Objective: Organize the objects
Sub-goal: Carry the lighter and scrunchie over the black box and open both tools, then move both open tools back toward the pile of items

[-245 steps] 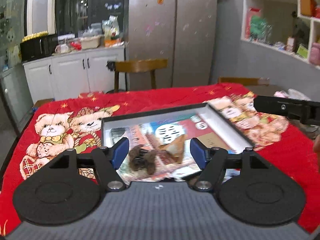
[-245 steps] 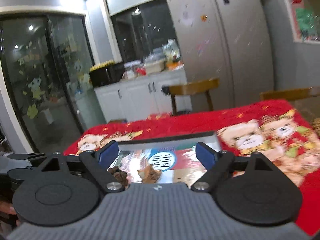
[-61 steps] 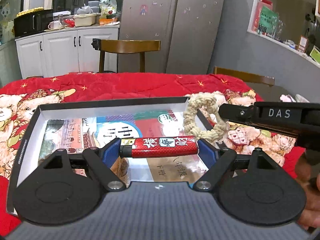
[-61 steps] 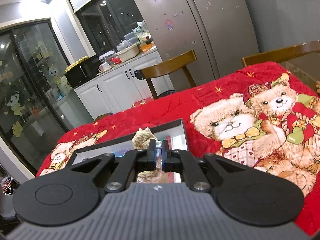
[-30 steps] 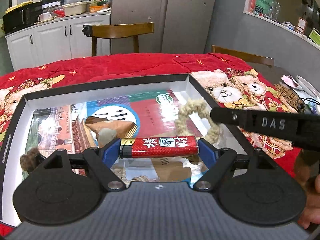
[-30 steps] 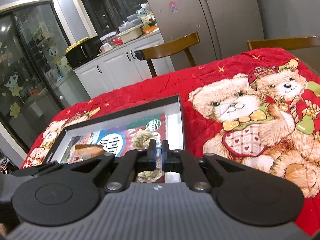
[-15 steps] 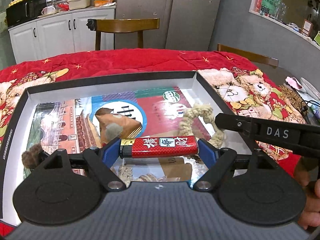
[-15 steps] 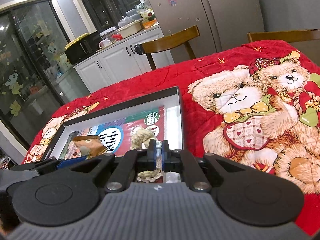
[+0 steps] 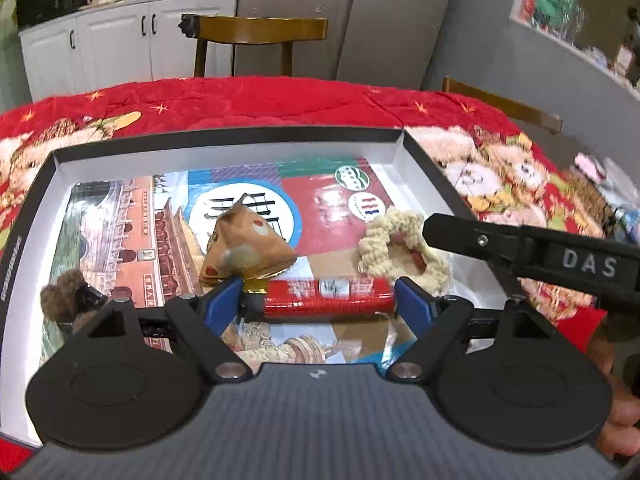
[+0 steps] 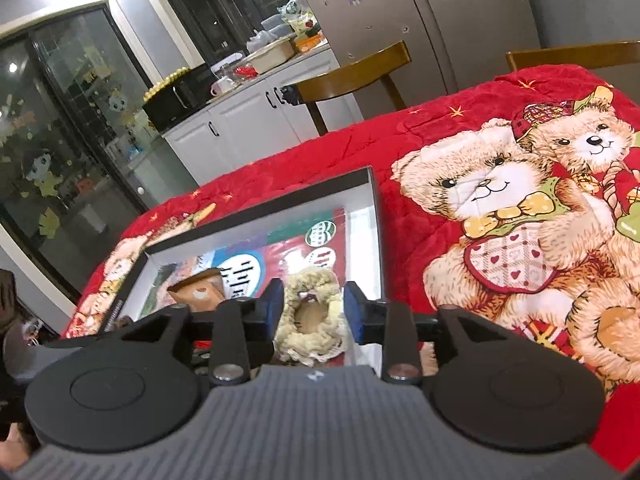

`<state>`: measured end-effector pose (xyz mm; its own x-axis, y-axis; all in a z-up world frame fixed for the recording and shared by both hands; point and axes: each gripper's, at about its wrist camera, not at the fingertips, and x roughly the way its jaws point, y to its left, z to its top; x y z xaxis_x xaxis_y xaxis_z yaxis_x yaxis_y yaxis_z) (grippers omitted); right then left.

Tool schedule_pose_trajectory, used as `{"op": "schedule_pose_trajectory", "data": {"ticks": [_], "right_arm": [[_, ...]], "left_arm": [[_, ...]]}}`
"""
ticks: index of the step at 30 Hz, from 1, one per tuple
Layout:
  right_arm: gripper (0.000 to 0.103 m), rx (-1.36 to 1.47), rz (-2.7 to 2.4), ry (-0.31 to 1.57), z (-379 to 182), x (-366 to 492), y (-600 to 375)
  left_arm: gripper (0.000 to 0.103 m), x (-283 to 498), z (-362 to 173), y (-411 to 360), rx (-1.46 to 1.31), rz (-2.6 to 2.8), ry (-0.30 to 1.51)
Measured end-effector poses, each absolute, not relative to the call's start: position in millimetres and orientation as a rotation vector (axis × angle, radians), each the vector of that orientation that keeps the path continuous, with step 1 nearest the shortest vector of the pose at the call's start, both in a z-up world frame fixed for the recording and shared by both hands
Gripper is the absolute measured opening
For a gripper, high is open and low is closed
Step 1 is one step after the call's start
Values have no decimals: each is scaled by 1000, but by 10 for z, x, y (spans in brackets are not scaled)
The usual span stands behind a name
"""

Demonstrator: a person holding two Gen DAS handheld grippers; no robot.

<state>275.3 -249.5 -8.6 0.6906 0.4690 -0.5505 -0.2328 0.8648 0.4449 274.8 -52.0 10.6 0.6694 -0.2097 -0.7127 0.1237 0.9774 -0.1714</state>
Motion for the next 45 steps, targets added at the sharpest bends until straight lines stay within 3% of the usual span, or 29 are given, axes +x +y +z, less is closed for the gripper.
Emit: {"op": "schedule_pose_trajectory", "data": {"ticks": [10, 23, 34, 45], "right_arm": [[70, 421, 455, 655, 67, 2706, -2547], [80, 400, 447, 438, 689, 2260, -2592], [80, 372, 443, 307, 1154, 1680, -2389], [80, 292, 417, 268, 1133, 1258, -2126]], "left_arm": [[86, 2682, 305, -427, -150, -236, 823], [86, 2023, 1154, -62, -76, -179, 527], [86, 1190, 1584, 258, 12, -120, 400], [86, 726, 1318, 524, 19, -63, 398]]}}
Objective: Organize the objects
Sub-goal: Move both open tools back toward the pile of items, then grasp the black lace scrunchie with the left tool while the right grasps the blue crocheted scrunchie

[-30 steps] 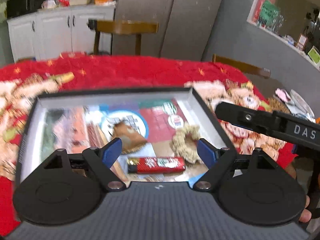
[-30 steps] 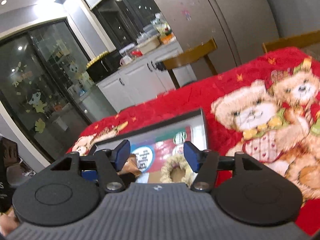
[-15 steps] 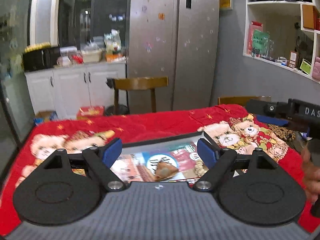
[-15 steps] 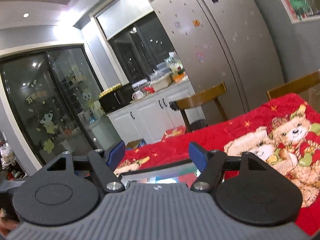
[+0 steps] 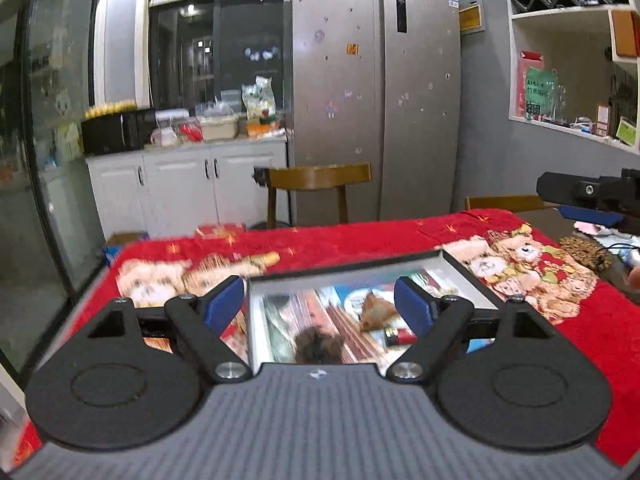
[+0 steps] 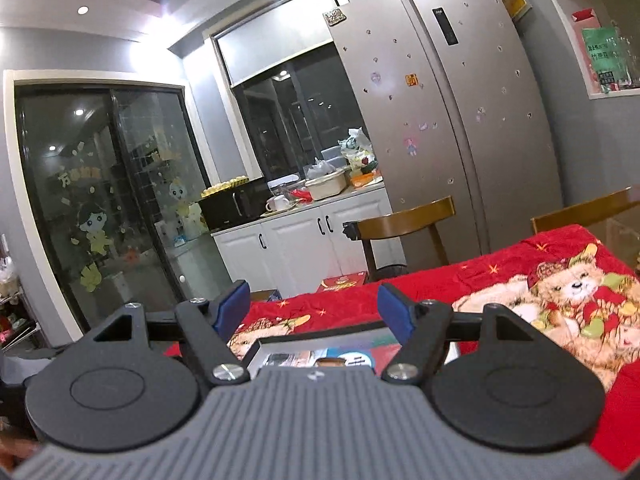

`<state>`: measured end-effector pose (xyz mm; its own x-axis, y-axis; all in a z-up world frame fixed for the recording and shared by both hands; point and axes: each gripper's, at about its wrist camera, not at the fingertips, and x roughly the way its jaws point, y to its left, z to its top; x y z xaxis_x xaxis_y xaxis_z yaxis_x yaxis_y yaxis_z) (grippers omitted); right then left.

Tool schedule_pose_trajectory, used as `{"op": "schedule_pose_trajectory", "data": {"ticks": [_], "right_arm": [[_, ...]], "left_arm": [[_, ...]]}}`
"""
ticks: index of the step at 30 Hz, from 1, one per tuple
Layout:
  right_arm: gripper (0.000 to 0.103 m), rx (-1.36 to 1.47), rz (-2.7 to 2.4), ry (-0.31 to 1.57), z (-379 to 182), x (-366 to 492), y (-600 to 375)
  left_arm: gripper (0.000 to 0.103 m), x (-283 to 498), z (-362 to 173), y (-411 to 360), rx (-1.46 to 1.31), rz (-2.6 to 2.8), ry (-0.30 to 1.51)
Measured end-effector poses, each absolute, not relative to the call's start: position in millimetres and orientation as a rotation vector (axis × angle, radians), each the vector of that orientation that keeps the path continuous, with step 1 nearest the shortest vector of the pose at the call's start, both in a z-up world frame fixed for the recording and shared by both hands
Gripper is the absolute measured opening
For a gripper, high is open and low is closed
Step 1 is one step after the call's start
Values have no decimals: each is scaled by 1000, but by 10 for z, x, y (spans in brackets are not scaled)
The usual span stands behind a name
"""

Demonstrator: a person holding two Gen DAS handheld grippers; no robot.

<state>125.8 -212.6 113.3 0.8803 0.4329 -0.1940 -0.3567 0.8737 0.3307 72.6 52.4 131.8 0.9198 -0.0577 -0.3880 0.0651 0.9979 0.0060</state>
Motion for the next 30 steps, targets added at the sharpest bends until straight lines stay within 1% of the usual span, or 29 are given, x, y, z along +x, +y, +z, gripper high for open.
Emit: {"op": "schedule_pose_trajectory", "data": {"ticks": [6, 8, 11, 17, 20, 23, 30], "right_arm": [[80, 205, 328, 217, 823, 1084, -2008], [80, 172, 312, 232, 694, 1068, -1948], [80, 163, 288, 305, 467, 1146, -1925], [79, 276, 271, 504, 15, 1331, -2120], [78, 339, 262, 596, -202, 1407, -2214], [75, 330, 262, 649, -351, 1469, -2209], [73, 301, 248, 641, -366, 1426, -2181]], "left_arm": [[86, 817, 889, 627, -46, -117, 457], [86, 887, 716, 634, -50, -144, 478], [86, 962, 527, 627, -30, -148, 497], [86, 998, 252, 717, -99, -135, 488], [86, 1014, 168, 700, -76, -104, 491], [86, 1027, 114, 670, -48, -93, 477], [86, 980, 123, 635, -88, -96, 517]]}}
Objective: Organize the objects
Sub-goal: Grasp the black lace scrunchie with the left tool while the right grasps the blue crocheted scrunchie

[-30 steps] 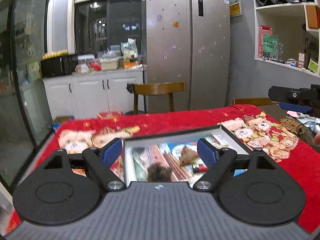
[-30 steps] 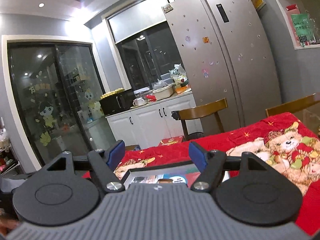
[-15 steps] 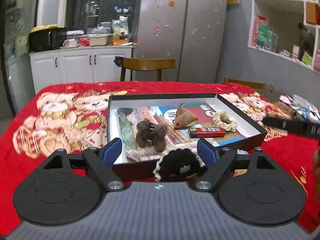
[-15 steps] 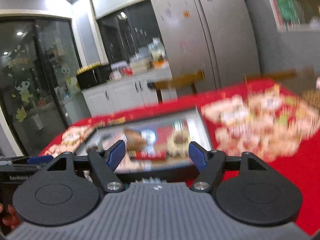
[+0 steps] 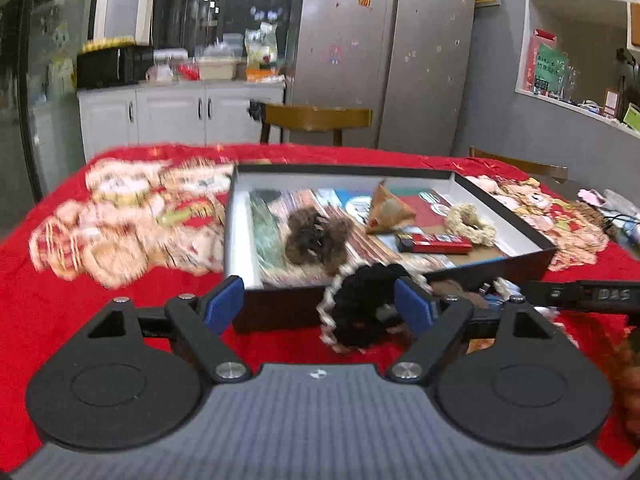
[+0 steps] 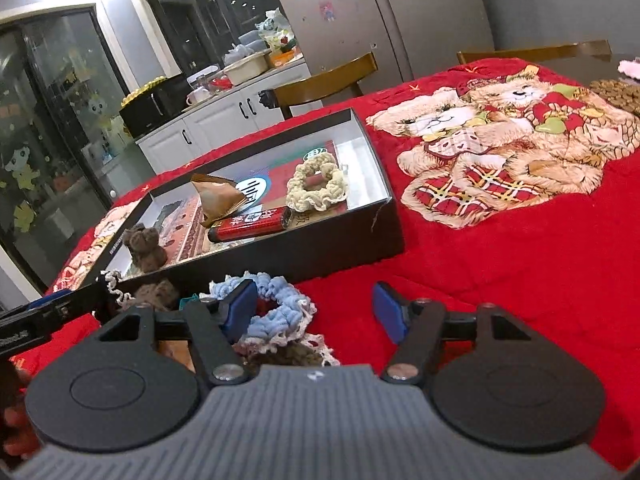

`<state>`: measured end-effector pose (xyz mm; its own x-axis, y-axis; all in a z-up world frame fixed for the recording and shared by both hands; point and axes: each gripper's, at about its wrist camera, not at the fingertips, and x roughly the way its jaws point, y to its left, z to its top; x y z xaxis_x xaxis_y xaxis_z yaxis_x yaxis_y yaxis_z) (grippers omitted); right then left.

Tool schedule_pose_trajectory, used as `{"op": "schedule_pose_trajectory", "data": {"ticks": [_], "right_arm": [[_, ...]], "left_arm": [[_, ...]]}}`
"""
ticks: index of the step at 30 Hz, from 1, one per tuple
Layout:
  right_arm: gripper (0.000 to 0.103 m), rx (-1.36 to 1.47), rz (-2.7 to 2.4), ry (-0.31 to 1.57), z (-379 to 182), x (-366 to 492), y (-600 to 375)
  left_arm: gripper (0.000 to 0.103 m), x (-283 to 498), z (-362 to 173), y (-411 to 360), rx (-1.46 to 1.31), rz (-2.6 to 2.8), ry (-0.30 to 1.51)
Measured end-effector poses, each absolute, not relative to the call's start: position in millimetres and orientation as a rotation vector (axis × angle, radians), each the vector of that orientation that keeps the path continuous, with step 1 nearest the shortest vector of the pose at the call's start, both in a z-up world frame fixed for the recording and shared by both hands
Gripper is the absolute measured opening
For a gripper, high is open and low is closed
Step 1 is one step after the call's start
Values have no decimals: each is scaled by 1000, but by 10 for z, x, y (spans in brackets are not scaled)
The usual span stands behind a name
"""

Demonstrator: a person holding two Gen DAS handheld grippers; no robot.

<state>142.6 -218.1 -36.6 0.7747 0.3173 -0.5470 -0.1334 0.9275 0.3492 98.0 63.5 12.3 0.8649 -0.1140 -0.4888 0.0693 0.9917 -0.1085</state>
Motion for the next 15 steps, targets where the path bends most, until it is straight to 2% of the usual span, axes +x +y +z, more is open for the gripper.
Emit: {"op": "schedule_pose_trajectory", "data": {"ticks": [6, 8, 11, 14, 15], "right_arm": [[68, 290, 226, 635, -345, 1433, -2159], [58, 290, 222, 633, -344, 1428, -2155], [51, 285, 225, 628, -349, 1421, -2138], [42, 273, 240, 629, -356, 1417, -2104], [40, 273, 247, 632, -358, 1415, -2098]], "left_arm": [[85, 997, 51, 550, -57, -105, 554], [85, 1019, 14, 578, -99, -124, 574], [85, 1046, -35, 578, -114, -136, 580], [74, 1088, -95, 572, -108, -135, 596], [67, 1106, -113, 582, -121, -143, 608]]}}
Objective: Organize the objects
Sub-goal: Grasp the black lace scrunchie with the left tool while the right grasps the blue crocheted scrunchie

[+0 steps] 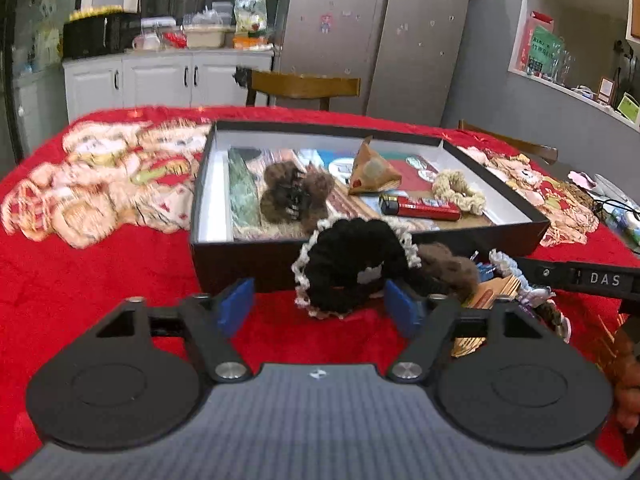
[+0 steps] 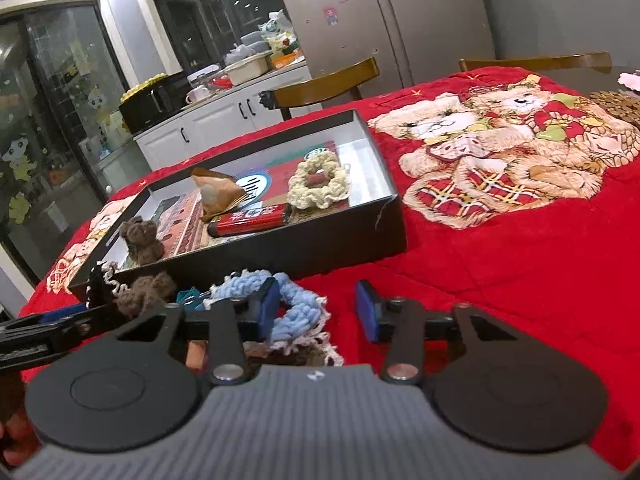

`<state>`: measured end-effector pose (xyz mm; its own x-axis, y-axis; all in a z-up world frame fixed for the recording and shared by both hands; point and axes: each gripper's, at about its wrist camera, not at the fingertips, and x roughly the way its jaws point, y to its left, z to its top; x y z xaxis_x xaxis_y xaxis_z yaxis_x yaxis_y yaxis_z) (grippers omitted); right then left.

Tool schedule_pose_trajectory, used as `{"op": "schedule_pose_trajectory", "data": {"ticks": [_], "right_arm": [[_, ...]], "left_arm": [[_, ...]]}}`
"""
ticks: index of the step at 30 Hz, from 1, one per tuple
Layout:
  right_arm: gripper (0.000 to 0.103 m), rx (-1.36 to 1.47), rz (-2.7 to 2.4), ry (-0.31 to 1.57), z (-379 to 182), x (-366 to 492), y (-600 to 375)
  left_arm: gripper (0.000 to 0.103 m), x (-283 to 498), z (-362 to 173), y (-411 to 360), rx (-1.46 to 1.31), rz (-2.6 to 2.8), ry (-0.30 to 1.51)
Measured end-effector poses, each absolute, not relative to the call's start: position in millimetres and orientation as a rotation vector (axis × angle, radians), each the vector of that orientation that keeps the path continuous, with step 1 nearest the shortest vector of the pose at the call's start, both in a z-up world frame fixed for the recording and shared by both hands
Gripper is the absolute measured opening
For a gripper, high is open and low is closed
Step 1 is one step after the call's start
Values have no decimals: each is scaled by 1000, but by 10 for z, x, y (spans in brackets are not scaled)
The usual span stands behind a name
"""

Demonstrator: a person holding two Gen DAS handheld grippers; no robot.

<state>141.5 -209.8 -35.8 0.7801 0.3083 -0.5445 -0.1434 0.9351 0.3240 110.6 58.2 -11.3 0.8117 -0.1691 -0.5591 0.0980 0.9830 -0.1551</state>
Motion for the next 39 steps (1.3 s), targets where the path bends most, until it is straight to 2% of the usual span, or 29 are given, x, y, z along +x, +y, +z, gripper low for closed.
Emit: {"op": "schedule_pose_trajectory", "data": {"ticks": [2, 5, 6, 10, 39], "right_arm": [[29, 280, 269, 641, -358, 1412, -2088], [20, 282, 298, 653, -370, 1407, -2063], [18, 274, 300, 652, -374, 1403, -2051], [15, 272, 302, 643, -379, 1385, -2047], [14, 300, 280, 491, -265, 1260, -2098]], "left_arm": [[55, 1149, -161, 608, -149, -157, 635], [41, 1153, -176, 630, -163, -160, 630], [34, 1157, -175, 633, -170, -173, 632], [22, 1141, -190, 600, -160, -186, 628], [15, 1093, -185, 544, -133, -161, 594]]}}
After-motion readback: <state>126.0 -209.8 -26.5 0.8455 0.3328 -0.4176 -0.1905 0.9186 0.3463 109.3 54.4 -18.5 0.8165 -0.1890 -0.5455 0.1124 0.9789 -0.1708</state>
